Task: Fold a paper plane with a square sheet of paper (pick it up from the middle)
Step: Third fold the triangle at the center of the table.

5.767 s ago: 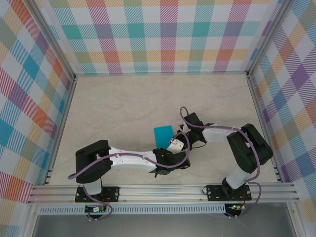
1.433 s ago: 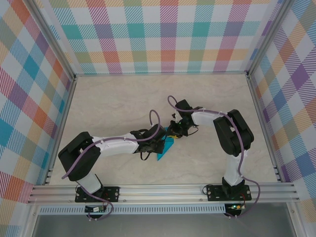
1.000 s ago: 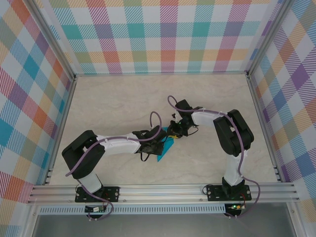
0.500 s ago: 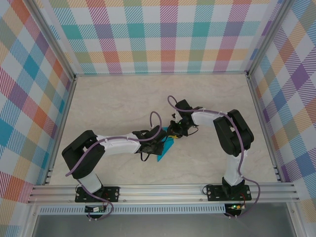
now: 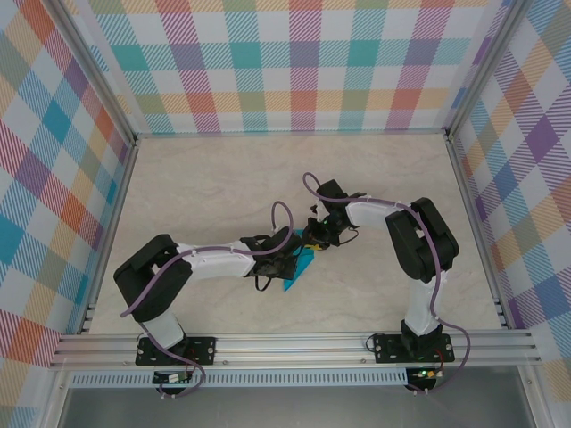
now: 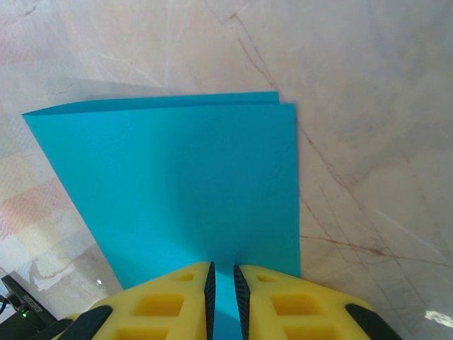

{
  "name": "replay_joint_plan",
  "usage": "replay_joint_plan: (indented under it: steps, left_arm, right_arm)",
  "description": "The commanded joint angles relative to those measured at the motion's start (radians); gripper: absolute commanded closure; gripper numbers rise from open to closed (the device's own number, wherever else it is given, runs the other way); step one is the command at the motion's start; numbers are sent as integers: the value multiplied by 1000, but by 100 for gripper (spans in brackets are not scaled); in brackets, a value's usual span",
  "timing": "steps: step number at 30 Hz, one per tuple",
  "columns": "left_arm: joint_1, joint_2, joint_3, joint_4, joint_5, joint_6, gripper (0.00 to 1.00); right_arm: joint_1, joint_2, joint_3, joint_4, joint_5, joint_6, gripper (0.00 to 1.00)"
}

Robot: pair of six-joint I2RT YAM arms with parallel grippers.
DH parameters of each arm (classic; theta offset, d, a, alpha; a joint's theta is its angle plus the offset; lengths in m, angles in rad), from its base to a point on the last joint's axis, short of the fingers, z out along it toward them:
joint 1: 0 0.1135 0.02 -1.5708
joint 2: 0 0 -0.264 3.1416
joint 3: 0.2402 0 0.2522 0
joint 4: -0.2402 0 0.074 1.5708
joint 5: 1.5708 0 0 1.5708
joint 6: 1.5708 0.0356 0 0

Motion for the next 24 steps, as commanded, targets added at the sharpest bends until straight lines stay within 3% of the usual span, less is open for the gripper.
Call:
replay_joint_plan:
  steps: [1, 13, 19, 24]
  left_arm:
    - [15, 27, -19, 1, -16, -19, 90]
    - [15, 8, -12, -16, -15, -27, 91]
    - [14, 8, -31, 1, -9, -41, 91]
    - [16, 0, -57, 25, -3, -53, 91]
  right_arm:
    - [10, 64, -21, -45, 70, 3, 80]
    - [11, 23, -13, -53, 74, 18, 79]
    - [0, -205, -67, -57, 172, 74, 74]
    - [-2, -414, -236, 19, 207, 176, 75]
